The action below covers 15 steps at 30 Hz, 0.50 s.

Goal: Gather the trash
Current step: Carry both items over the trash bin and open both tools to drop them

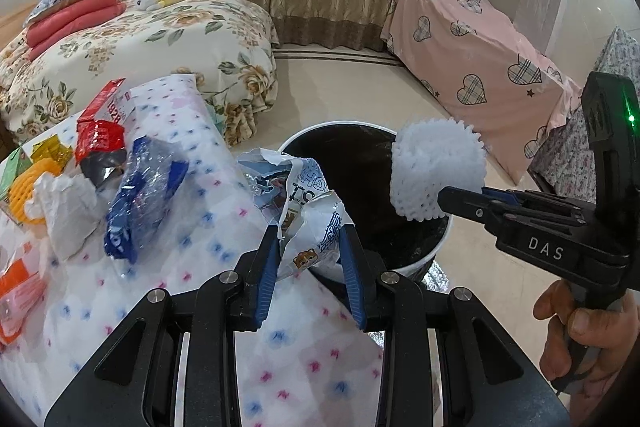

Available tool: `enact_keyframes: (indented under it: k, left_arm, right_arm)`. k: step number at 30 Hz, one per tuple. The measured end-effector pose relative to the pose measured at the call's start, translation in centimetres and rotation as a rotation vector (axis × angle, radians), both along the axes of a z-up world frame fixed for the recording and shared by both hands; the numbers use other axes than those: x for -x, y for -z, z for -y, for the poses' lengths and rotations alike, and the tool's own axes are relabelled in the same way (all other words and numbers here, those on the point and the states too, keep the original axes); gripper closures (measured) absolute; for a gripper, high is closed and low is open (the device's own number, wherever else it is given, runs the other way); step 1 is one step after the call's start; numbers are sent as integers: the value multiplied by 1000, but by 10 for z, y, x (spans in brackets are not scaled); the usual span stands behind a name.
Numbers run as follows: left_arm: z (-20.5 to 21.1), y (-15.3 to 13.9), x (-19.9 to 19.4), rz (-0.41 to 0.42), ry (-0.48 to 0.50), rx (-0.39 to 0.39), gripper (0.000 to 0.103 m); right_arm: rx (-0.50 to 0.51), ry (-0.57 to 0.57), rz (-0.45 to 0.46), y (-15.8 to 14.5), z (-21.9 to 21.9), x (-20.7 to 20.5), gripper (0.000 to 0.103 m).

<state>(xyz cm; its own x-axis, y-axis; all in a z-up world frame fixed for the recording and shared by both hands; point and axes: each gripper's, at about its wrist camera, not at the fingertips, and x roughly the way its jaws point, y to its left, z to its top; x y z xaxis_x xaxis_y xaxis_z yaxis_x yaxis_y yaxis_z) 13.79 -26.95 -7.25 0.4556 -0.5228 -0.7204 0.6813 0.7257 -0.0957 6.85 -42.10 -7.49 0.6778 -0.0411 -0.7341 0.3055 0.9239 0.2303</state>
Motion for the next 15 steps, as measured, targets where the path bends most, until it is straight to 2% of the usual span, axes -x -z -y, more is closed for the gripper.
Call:
enact_keyframes:
  k: [15]
  left_arm:
    - [37,15,-21,-51,33,-28,74]
  right_arm:
    - [-5,2,-51,11,23,-16,74]
